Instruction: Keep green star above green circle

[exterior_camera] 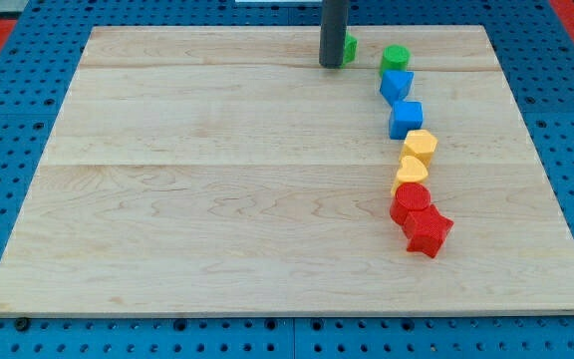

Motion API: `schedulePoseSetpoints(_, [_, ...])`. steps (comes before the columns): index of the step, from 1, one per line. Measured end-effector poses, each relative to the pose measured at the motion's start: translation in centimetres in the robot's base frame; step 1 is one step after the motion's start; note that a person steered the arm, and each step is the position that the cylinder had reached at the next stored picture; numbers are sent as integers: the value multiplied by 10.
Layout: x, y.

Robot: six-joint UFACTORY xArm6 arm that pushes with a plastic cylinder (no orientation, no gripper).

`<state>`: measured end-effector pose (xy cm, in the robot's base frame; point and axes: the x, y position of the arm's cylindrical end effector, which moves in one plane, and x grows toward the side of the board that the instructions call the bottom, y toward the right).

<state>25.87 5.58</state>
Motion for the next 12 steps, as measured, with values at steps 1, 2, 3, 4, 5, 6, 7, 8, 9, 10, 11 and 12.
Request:
schedulePoseSetpoints(1, [-21,-4])
schedulePoseSetpoints(2, [-28,-22])
schedulePoseSetpoints(3, [-45,-54])
schedulePoseSetpoints(4, [-64,-55])
schedulePoseSetpoints(5, [-59,-45])
schedulePoseSetpoints(6, [-48,-40])
schedulePoseSetpoints(7, [-40,-32])
schedulePoseSetpoints(8, [-47,-12])
schedulePoseSetpoints(9, [-63,-18])
schedulePoseSetpoints(10, [-66,-8])
schedulePoseSetpoints(11, [-60,17])
schedulePoseSetpoints(12, [-64,23])
